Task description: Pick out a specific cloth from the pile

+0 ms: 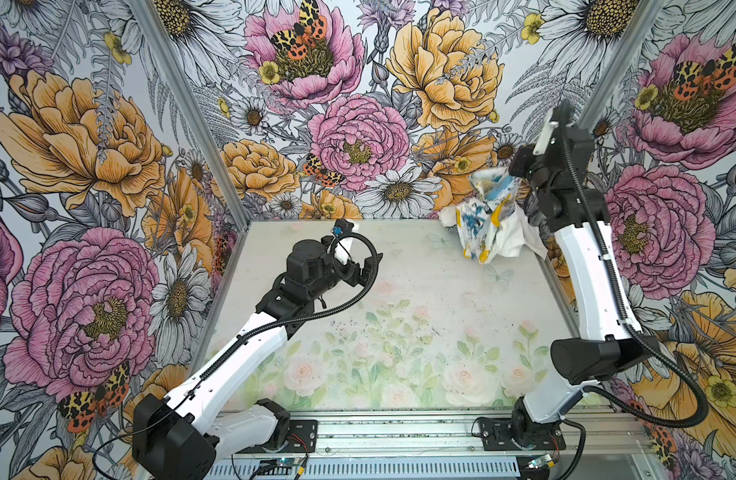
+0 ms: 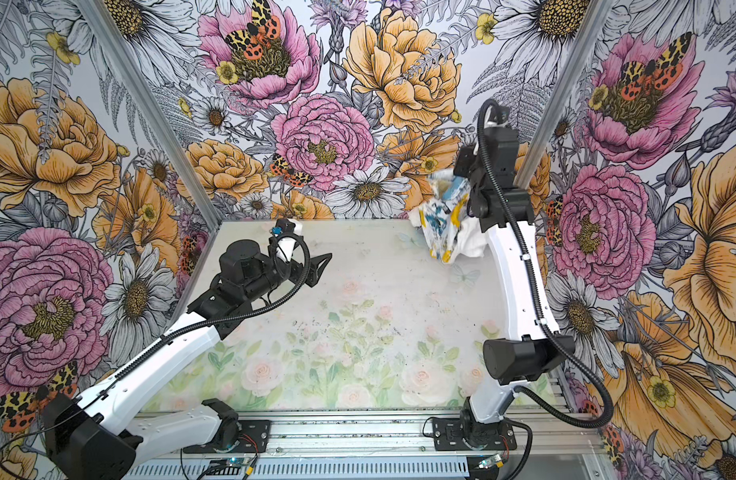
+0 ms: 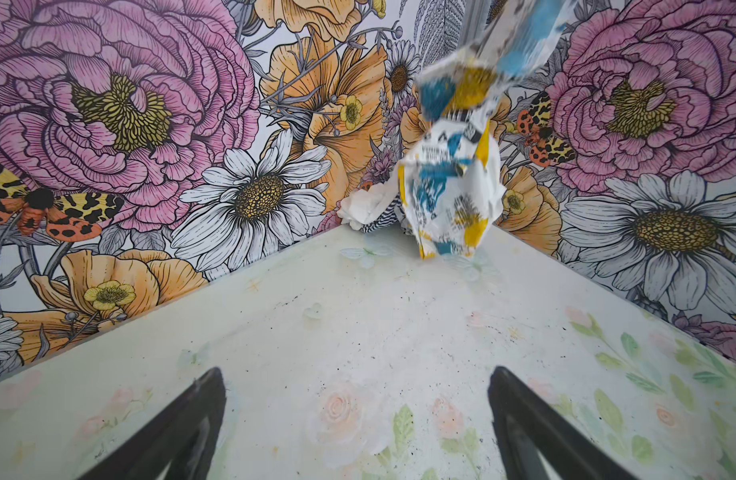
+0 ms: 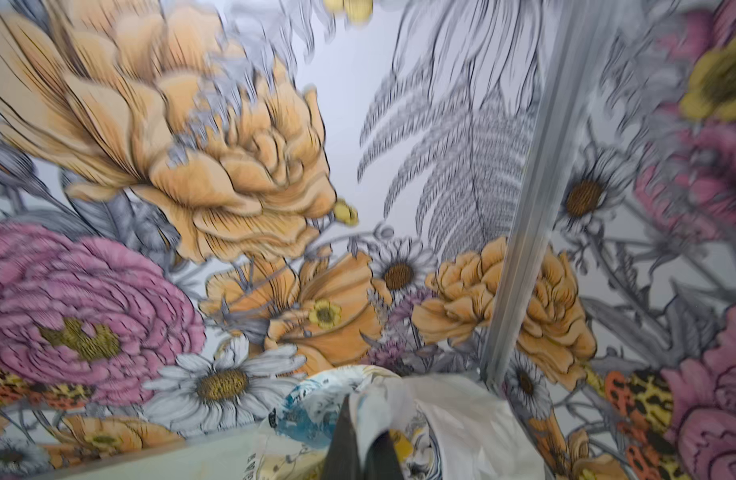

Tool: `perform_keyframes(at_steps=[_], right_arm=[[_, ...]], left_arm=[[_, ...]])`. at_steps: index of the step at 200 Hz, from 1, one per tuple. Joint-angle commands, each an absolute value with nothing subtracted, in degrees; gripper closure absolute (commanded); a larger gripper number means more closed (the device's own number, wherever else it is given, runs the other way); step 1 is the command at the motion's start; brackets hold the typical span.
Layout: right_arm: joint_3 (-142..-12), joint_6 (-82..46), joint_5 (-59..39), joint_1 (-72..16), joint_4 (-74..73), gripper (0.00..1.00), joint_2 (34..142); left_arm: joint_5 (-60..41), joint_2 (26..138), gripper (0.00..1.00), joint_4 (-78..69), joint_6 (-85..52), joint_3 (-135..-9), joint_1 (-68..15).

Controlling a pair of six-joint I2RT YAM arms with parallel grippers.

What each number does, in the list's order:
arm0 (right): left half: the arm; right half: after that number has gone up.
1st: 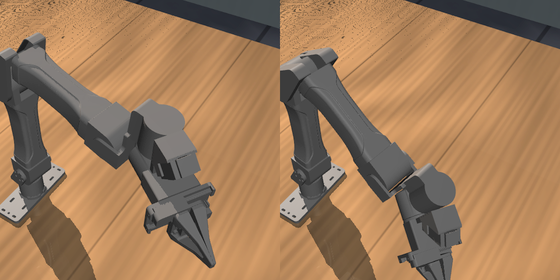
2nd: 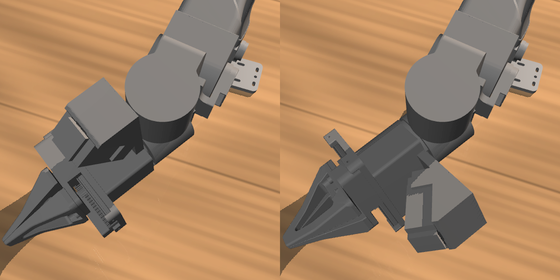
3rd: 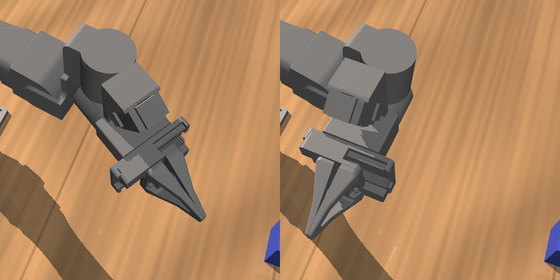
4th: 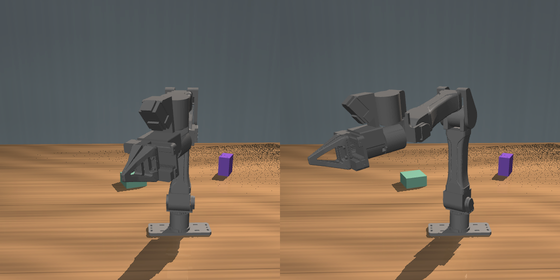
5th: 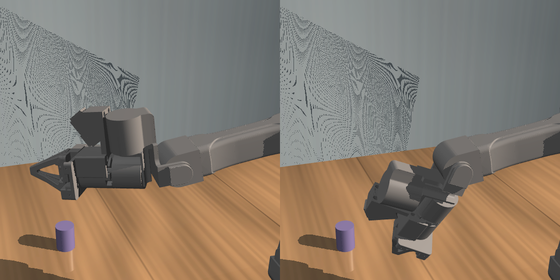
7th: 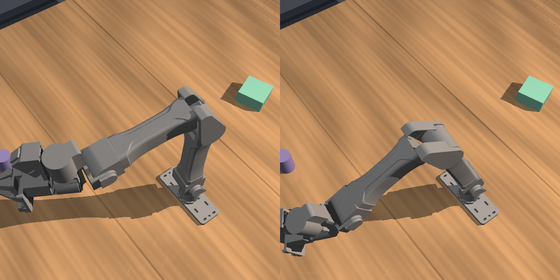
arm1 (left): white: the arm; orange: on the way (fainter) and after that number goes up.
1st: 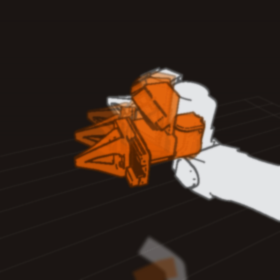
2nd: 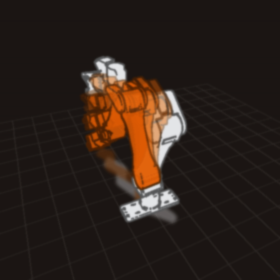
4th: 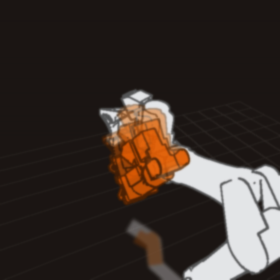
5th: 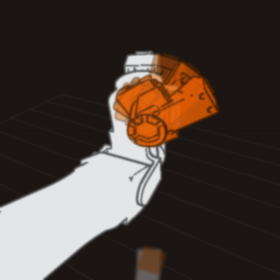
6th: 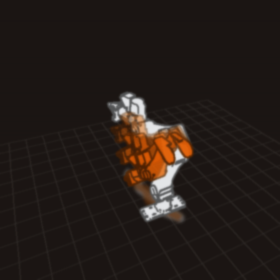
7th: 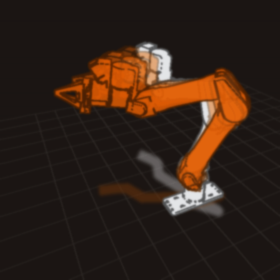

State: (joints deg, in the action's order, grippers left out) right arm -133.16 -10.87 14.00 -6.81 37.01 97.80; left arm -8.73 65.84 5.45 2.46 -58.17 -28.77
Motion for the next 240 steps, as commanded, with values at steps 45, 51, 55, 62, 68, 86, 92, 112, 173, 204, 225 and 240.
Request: perform_keyframes(at_steps=[45, 51, 55, 62, 68, 86, 92, 112, 173, 204, 225, 240], right_arm=[[-159.76, -22.47, 4.15, -20.29, 35.60, 1.00, 106.10], [-159.23, -22.44, 3.25, -21.88, 35.22, 1.00, 107.18], [-158.82, -22.40, 2.65, -22.99, 34.81, 1.00, 107.76], [-158.16, -22.05, 1.49, -24.87, 33.94, 1.00, 109.45], [-157.79, -21.90, 0.31, -26.43, 32.83, 1.00, 111.01], [-157.61, -22.29, -2.38, -30.98, 28.44, 1.00, 116.41], [-157.63, -22.45, -2.48, -32.42, 26.52, 1.00, 118.06], [-157.77, -22.69, -2.35, -36.07, 20.39, 1.00, 123.09], [-149.34, -23.44, -3.23, -37.36, 14.48, 0.75, 124.54], [-126.95, -18.40, 2.47, -35.93, 12.22, 0.16, 113.29], [-106.23, -17.43, 6.48, -32.97, 4.02, 0.01, 102.79], [-89.15, -19.04, 7.38, -28.76, -5.88, 0.00, 94.63]], left_arm=[[-13.89, 63.90, 0.01, 1.06, -1.58, -56.44, -21.15], [-14.00, 63.61, 0.01, 0.97, -1.50, -56.36, -20.49], [-14.08, 63.48, 0.01, 0.90, -1.53, -56.20, -19.92], [-14.14, 63.11, 0.01, 0.67, -1.48, -55.93, -18.82], [-14.37, 62.79, 0.01, 0.36, -1.50, -55.69, -17.94], [-14.42, 61.84, 0.01, -0.58, -1.57, -54.74, -15.19], [-14.27, 61.50, 0.01, -0.85, -1.55, -54.46, -14.29], [-12.21, 60.87, 0.01, -1.23, -0.86, -53.72, -12.10], [-8.64, 61.16, 0.01, -1.23, 0.27, -52.91, -9.01], [-7.40, 61.42, 0.01, -0.59, 0.95, -52.78, -8.94], [-6.43, 63.31, 0.01, 1.15, 0.96, -53.71, -8.94], [-6.47, 65.52, 0.01, 2.54, 1.01, -54.61, -8.94]])
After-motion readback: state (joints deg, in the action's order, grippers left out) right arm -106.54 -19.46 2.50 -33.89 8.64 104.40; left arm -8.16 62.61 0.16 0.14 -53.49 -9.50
